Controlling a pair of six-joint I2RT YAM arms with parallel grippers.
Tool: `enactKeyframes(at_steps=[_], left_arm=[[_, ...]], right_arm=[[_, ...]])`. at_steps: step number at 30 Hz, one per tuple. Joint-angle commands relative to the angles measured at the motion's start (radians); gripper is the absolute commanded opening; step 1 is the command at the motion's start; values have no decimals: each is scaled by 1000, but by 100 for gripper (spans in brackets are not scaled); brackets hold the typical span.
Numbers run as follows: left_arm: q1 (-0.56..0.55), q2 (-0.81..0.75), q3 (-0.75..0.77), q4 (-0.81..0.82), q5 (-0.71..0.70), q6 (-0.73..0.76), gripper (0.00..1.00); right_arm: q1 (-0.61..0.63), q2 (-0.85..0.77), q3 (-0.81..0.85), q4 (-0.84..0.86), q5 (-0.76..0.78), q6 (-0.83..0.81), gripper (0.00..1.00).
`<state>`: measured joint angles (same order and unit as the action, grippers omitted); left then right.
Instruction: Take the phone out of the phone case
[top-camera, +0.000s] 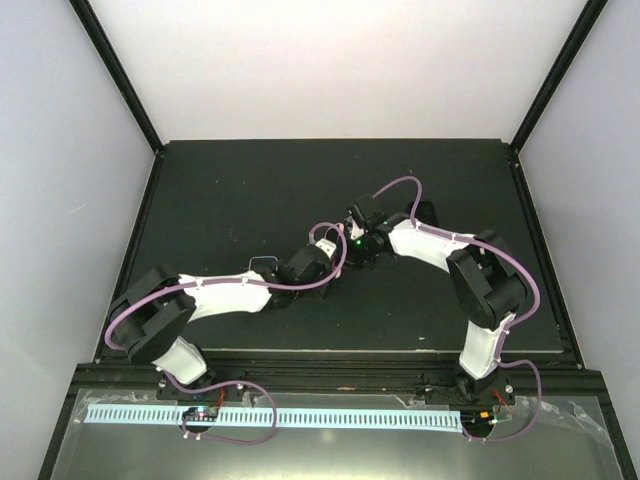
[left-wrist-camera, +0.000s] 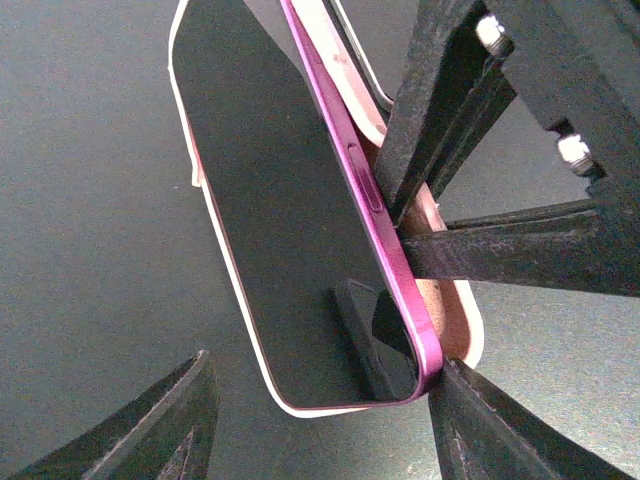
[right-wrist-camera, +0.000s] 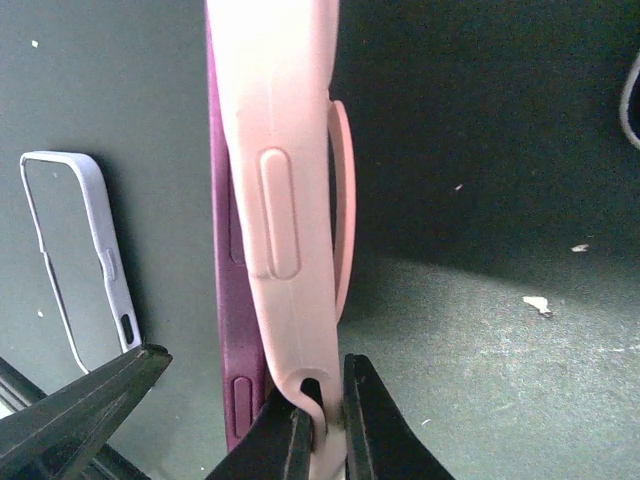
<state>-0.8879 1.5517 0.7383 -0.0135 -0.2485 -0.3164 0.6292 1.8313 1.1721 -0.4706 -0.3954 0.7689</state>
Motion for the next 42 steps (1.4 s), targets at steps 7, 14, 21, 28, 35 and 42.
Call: enactKeyframes(at_steps=[7, 14, 21, 28, 35, 42], left_arm=[[-20, -6, 6, -3, -179, 47, 56], [-92, -21, 9, -37, -345, 88, 54], [-170, 52, 39, -86, -504, 109, 49], [-205, 23, 40, -124, -580, 87, 29], [-210, -36, 57, -190, -596, 47, 8], [-212, -137, 59, -251, -576, -40, 2]], right_arm=[[3, -39, -92, 216, -302, 101, 1], [2, -66, -113, 265, -404, 159, 1], [2, -100, -110, 251, -423, 149, 1], [-2, -128, -123, 254, -410, 140, 1], [-9, -154, -125, 243, -373, 101, 1], [-8, -202, -79, 80, -139, -52, 1]])
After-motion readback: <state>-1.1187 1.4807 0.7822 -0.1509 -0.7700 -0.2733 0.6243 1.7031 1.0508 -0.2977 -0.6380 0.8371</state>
